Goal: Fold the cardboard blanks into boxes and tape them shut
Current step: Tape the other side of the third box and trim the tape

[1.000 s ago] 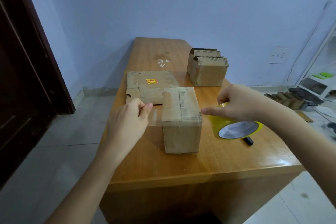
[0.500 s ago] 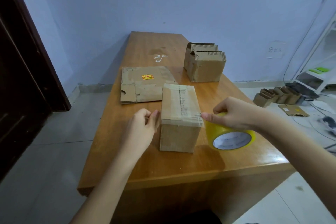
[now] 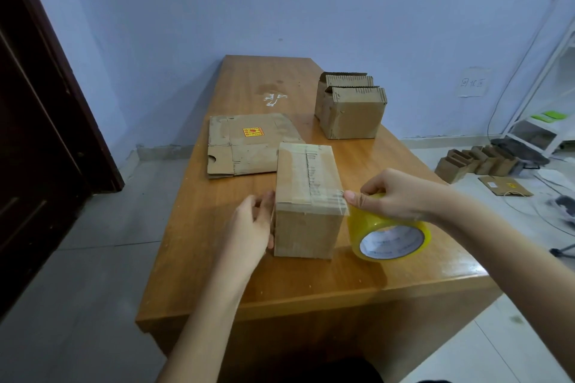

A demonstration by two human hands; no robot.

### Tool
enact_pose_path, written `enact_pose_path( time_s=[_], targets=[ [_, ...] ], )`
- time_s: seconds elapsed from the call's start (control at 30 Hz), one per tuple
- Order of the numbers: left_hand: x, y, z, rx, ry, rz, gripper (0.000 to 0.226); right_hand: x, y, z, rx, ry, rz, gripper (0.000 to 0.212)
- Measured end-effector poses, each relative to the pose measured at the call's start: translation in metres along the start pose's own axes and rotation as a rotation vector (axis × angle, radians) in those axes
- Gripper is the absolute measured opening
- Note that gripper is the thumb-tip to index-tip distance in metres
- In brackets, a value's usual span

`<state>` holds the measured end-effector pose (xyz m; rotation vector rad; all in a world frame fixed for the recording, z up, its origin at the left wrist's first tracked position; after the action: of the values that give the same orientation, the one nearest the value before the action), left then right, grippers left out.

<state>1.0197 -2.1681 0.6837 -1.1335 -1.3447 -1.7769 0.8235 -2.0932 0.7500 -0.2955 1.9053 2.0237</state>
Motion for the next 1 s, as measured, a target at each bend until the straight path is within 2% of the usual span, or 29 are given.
enact_pose_path(
  time_s=[0.13,0.23,0.3,0.37,0.43,0.5,0.6,0.67,0.77,0.8,0.83,0.87,0.9,0.97,1.0],
  targets=[
    [-0.010,-0.004,0.005,0.071,0.029,-0.335,0.035,-0.001,0.000,0.001,-0.015,0.004,-0.015,0.065],
    [-0.015,-0.003,0.005,0.073,0.011,-0.094,0.037,-0.002,0.002,0.000,-0.012,0.014,-0.011,0.067],
    [-0.005,0.011,0.015,0.157,-0.101,0.096,0.033,-0.004,0.002,-0.001,-0.015,0.026,-0.008,0.067],
    [0.006,0.020,0.032,0.206,-0.228,0.296,0.038,-0.005,0.001,-0.001,-0.015,0.036,-0.016,0.066],
    [0.013,0.006,0.049,0.089,-0.277,0.414,0.046,-0.005,-0.001,-0.003,-0.018,0.048,-0.026,0.066],
    [0.013,-0.018,0.064,-0.021,-0.274,0.357,0.049,-0.006,-0.003,-0.004,-0.019,0.057,-0.029,0.066],
    [0.012,-0.027,0.070,0.005,-0.295,0.243,0.050,-0.005,-0.002,-0.007,-0.003,0.055,-0.035,0.069],
    [0.008,-0.023,0.063,-0.024,-0.247,0.237,0.059,-0.004,-0.001,-0.008,-0.003,0.051,-0.035,0.068],
    [0.002,-0.012,0.052,-0.055,-0.154,0.033,0.065,-0.002,-0.002,-0.010,-0.011,0.050,-0.054,0.071],
    [0.008,0.002,0.052,0.040,-0.194,-0.084,0.066,-0.001,-0.004,-0.010,-0.016,0.053,-0.062,0.074],
    [0.028,0.019,0.058,0.188,-0.331,-0.229,0.064,-0.001,-0.005,-0.011,-0.018,0.058,-0.069,0.075],
    [0.054,0.028,0.069,0.318,-0.535,-0.403,0.064,-0.001,-0.006,-0.011,-0.018,0.062,-0.076,0.073],
    [0.077,0.022,0.078,0.359,-0.735,-0.568,0.064,-0.002,-0.007,-0.011,-0.019,0.069,-0.085,0.069],
    [0.099,-0.013,0.087,0.218,-1.023,-0.823,0.061,-0.004,-0.006,-0.010,-0.028,0.084,-0.117,0.058],
    [0.101,-0.029,0.085,0.134,-1.077,-0.902,0.060,-0.004,-0.006,-0.010,-0.033,0.085,-0.139,0.052]
  ],
)
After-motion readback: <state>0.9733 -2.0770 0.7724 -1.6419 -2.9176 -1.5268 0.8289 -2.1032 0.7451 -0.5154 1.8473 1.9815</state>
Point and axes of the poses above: each hand's wrist, its own z-axis away from the middle knuckle, its own y-axis out of the back of the hand, x = y × z, the point moved 8 cm from there along -z, towards the middle knuckle, and after that the axes turned 4 degrees about y, right-handed, at the moved point
